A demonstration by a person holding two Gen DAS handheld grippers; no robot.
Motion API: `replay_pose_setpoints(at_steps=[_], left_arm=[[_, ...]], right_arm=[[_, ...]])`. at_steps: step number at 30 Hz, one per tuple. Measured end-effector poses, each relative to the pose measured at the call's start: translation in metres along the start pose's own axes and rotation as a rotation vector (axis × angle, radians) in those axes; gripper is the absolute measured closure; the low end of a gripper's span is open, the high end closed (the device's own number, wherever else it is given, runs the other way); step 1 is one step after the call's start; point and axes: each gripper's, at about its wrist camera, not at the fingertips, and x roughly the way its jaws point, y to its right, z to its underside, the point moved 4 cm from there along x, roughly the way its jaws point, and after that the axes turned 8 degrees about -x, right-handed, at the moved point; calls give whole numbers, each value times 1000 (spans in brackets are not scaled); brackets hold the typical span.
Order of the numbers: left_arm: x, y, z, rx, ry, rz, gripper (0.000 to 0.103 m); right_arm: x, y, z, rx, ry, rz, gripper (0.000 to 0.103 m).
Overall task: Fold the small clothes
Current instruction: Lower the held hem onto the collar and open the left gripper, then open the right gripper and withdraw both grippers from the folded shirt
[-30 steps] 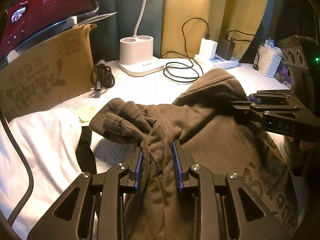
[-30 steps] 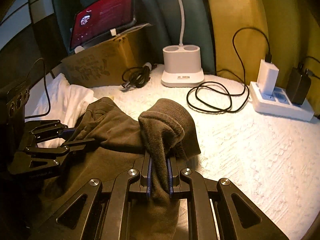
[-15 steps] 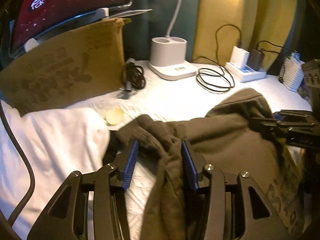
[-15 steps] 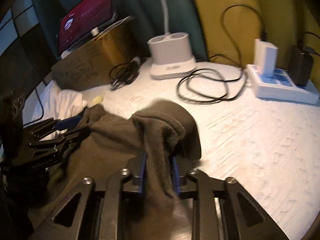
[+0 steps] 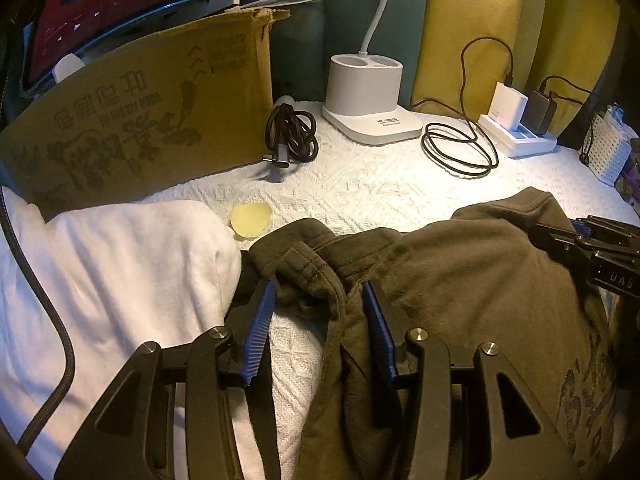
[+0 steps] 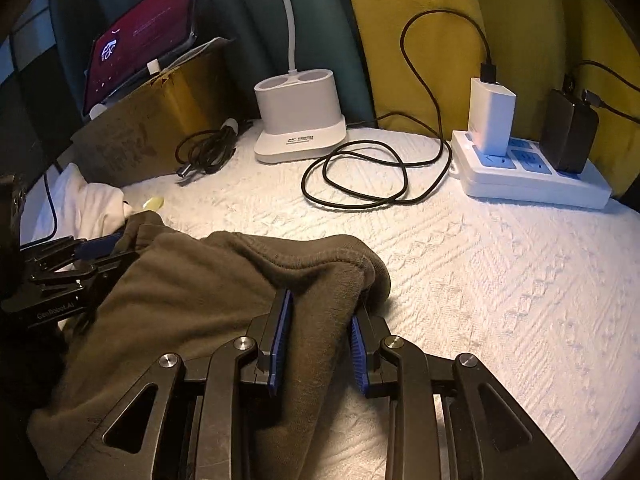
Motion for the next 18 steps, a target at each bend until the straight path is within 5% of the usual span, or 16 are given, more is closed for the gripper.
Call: replay_pose_setpoints(at_steps=[3, 6, 18], left_arm=[[-6, 0, 0, -16, -2, -6, 57], [-15, 3, -1, -31, 4, 14, 57], [-54, 30, 13, -21, 27, 104, 54]], right_arm=[[-3, 0, 1, -1, -7, 24, 73], [-7, 11, 3, 23, -23, 130, 25], [-20, 25, 13, 54, -35, 182, 23]])
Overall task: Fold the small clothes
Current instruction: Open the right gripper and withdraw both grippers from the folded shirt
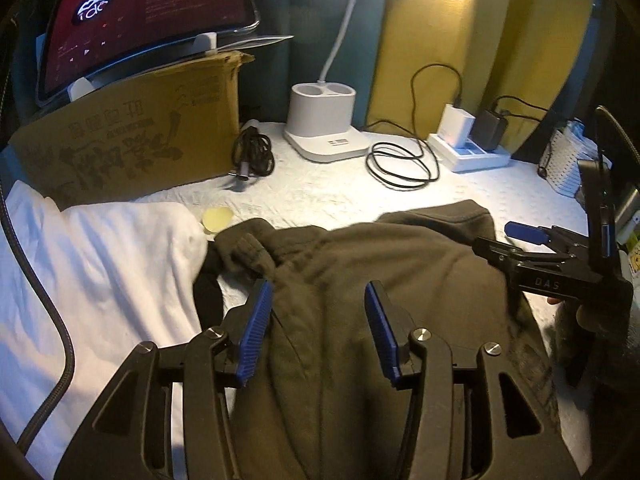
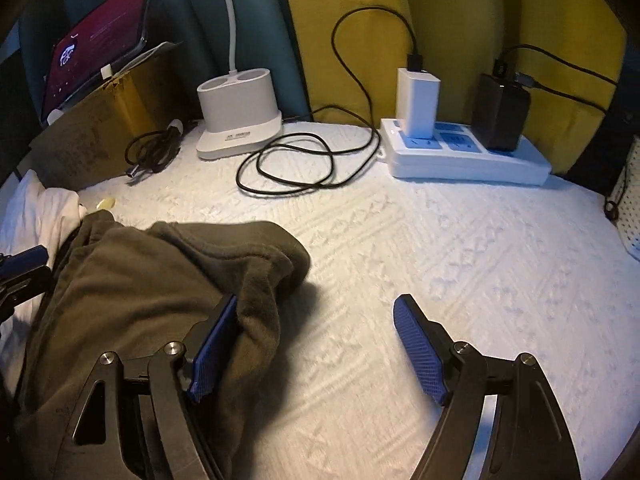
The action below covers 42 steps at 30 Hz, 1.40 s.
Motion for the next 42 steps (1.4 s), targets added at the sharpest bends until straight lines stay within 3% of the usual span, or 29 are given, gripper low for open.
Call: replay_pose_setpoints(at_steps=[8, 42], left_arm=[[-3, 12, 15, -17, -23, 31, 50], [-51, 116, 94, 133, -66, 108, 49]], right_arm=[[-21, 8, 16, 18, -12, 6, 23], [-134, 27, 125, 70, 24, 46, 23]])
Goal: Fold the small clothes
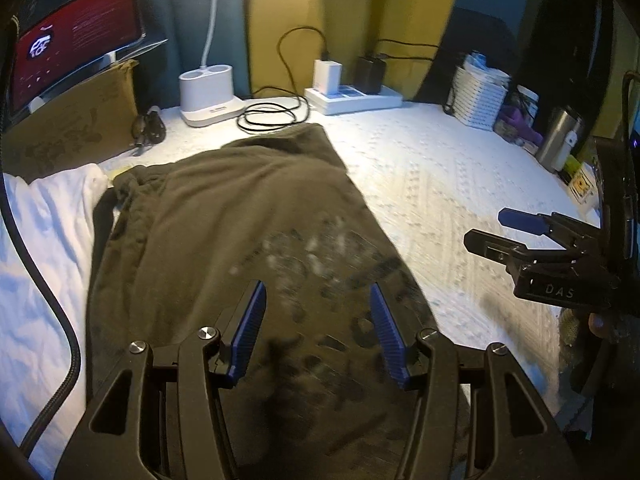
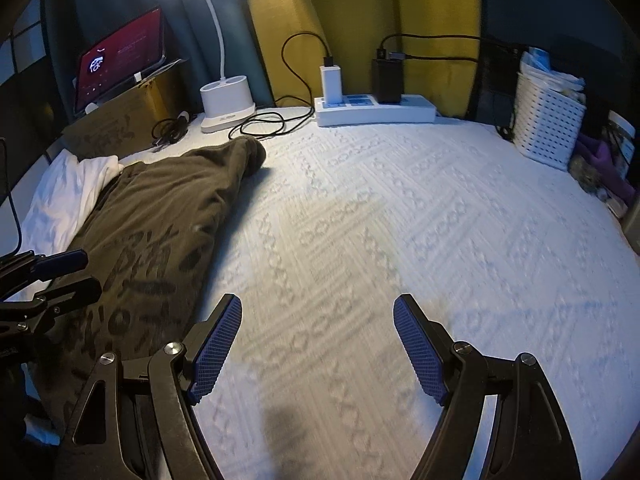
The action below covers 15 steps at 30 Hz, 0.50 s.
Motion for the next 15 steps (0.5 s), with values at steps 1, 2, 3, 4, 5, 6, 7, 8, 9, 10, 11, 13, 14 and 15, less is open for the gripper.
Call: replay_pose_setpoints(at_steps=[1, 2, 3, 4, 5, 6, 7, 8, 9, 10, 11, 13, 14, 15], left_arm=[[-1, 3, 2, 7, -1, 0, 49], [-2, 8, 5, 16, -2, 1, 49], [-3, 11, 7, 21, -2, 1, 49], [-3, 14, 9, 26, -2, 0, 49], [-4, 17, 12, 32, -3, -1, 49], [-4, 20, 15, 35, -6, 2, 49], [-4, 23, 18, 34, -10, 7, 49], [-4, 26, 22, 31, -14, 10, 49], [-6, 27, 24, 24, -10, 6, 49], [-8, 29, 26, 16, 0, -1, 49], [-11, 30, 28, 1, 13, -7, 49], [-14, 33, 32, -16, 26, 3, 49], [-16, 36, 35, -19, 41, 7, 49], [-18, 38, 36, -19, 53, 0, 49]], right_arm=[[-4, 2, 5, 4, 1, 3, 23], [-7, 3, 8, 6, 2, 5, 23], [-10, 4, 12, 9, 3, 7, 23], [-12, 6, 15, 11, 3, 9, 23], [-15, 7, 19, 13, 4, 14, 23], [-18, 9, 22, 15, 3, 17, 23], [-23, 10, 26, 17, 4, 21, 23], [-25, 12, 29, 17, 5, 23, 23], [-28, 13, 32, 18, 6, 27, 23], [-32, 14, 35, 17, 8, 31, 23], [-36, 15, 38, 18, 10, 37, 23], [-43, 18, 44, 19, 17, 47, 23], [-46, 19, 46, 19, 20, 51, 23], [-48, 20, 48, 20, 20, 56, 23]])
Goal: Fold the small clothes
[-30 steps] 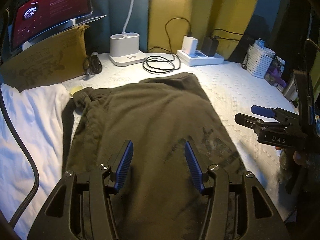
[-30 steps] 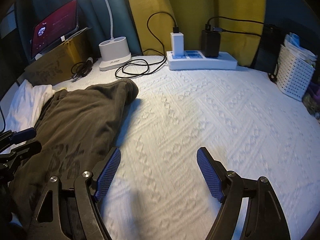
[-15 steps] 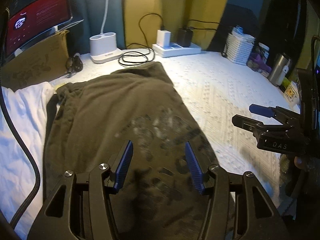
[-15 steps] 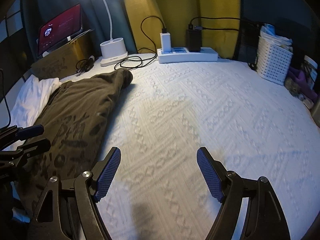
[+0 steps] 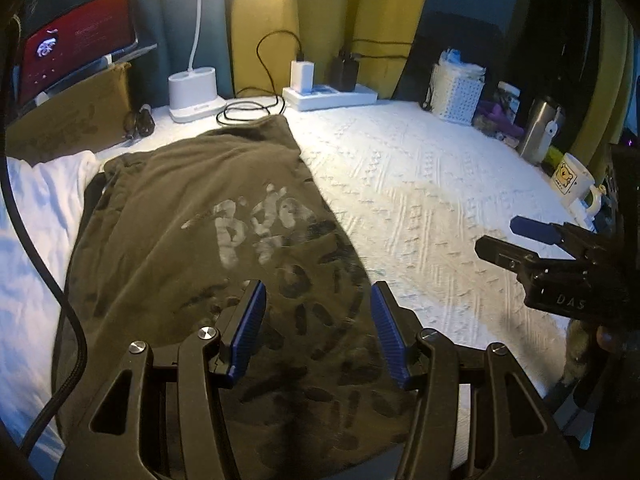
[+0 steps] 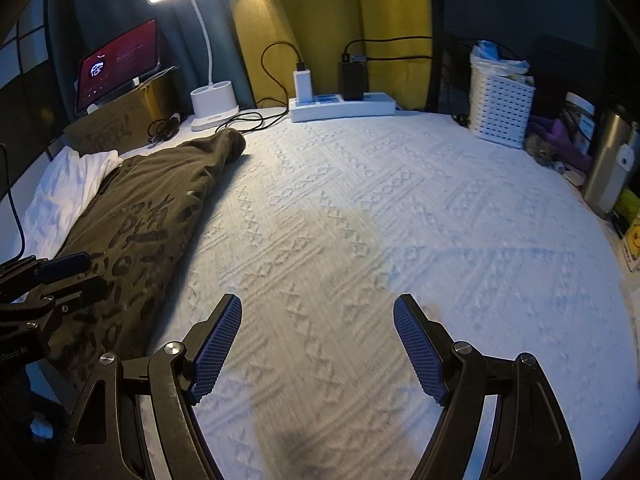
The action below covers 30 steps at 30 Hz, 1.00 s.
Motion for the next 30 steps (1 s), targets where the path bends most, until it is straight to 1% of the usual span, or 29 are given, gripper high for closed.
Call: replay_pose_setpoints(at_steps=[2, 3, 5, 10, 14, 22, 23, 24, 26, 30], left_arm=[[-3, 3, 2, -11, 19, -11, 49], [-4, 6, 4, -12, 16, -5, 49], [-5, 12, 6, 9, 8, -5, 49], [-15, 24, 9, 30, 21, 11, 49], [-23, 34, 8, 59, 47, 11, 49], [-44, 45, -1, 72, 110, 23, 48], [-47, 47, -2, 77, 119, 24, 46], [-51, 49, -3, 83, 131, 26, 39], [-57, 52, -5, 92, 155, 32, 32], [-64, 56, -8, 104, 176, 36, 31]], right_arm=[[-6, 3, 5, 4, 3, 10, 23], [-8, 4, 7, 5, 5, 14, 23], [-15, 7, 12, 7, 9, 25, 23], [-29, 19, 20, 20, 22, 47, 23], [-44, 27, 24, 33, 43, 71, 23], [-69, 42, 28, 45, 75, 113, 23], [-72, 44, 28, 47, 80, 118, 23], [-75, 46, 28, 49, 85, 120, 23], [-82, 48, 27, 52, 98, 130, 23], [-97, 50, 22, 50, 125, 145, 23]])
